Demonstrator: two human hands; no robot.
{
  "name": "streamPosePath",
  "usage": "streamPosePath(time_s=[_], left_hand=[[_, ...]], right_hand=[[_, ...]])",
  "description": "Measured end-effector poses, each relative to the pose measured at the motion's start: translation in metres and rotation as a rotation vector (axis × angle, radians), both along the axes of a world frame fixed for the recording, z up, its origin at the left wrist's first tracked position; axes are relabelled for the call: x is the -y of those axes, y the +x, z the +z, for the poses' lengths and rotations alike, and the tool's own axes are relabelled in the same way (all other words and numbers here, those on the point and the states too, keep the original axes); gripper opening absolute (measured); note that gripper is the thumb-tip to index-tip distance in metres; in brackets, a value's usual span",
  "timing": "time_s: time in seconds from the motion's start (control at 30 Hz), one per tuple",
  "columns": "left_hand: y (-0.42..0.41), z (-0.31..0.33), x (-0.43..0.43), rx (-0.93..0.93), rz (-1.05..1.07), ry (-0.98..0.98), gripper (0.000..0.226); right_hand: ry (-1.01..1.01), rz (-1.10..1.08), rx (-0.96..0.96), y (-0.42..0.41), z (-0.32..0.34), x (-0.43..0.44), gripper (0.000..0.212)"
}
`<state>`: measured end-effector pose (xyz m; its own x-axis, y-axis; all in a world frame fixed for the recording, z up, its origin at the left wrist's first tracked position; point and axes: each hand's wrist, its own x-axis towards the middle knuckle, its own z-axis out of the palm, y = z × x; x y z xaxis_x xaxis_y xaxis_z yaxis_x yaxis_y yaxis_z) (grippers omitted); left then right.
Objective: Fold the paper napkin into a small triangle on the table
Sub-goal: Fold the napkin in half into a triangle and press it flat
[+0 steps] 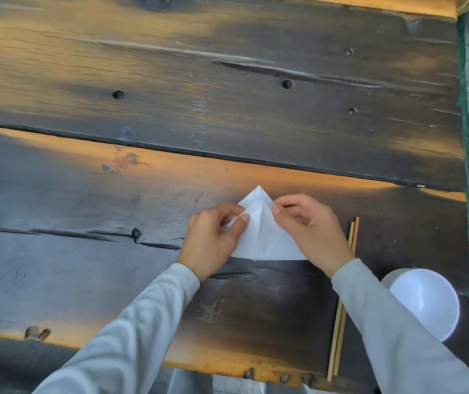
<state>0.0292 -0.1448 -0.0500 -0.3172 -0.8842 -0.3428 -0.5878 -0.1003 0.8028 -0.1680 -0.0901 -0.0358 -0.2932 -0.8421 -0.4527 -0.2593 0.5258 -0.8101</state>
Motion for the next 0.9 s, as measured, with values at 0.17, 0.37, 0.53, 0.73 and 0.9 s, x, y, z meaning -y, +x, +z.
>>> streamPosePath(time_s=[0.17,0.37,0.53,0.73,0.9], left_hand=[[-0.007,0.0,0.006,-0.037,0.021,0.052,0.011],[-0.002,-0.004,0.004,-0.135,0.034,0.087,0.013],[-0.001,-0.008,0.006,-0.096,0.048,0.071,0.009],[0.0,-0.006,0.012,-0.074,0.076,0.084,0.006],[0.009,-0.003,0.011,0.009,0.139,0.022,0.003]], right_hand=[[0.046,0.134,-0.158,-0.006,-0.012,-0.012,0.019],[0.048,0.18,-0.163,-0.01,-0.019,-0.011,0.01],[0.029,0.185,-0.1,-0.013,-0.017,-0.012,0.006],[0.034,0.1,-0.09,-0.018,-0.021,-0.014,0.008],[0.005,0.025,-0.057,-0.019,-0.022,-0.014,0.002]])
